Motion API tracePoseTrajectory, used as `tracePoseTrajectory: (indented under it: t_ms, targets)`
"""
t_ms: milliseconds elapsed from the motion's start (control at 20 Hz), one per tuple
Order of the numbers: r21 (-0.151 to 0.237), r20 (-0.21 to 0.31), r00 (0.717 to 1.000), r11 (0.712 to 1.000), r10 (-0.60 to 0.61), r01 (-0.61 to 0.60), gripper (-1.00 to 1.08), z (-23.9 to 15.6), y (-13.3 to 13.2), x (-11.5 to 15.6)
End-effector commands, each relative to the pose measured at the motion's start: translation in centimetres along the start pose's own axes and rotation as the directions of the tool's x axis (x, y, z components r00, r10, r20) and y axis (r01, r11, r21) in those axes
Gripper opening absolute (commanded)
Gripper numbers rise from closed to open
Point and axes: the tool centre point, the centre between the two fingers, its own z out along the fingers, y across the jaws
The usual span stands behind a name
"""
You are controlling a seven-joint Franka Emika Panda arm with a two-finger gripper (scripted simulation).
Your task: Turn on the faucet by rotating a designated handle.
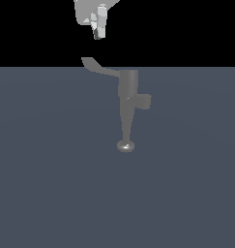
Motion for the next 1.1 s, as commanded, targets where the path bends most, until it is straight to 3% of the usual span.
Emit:
tracePoseTrajectory:
  t_ms: [0,550,1050]
  targets:
    - [0.006,0.005,0.999,0.999,0.054,-0.054,-1.00,0.9,-1.1,-0.1]
    - [0.023,0.039,0.970,0.970,0.242,-0.243,-1.00,4.4,-5.1,-0.6]
    - [0.027,0.055,0.951,0.952,0.304,-0.305,-1.00,5.5,-6.3,-0.8]
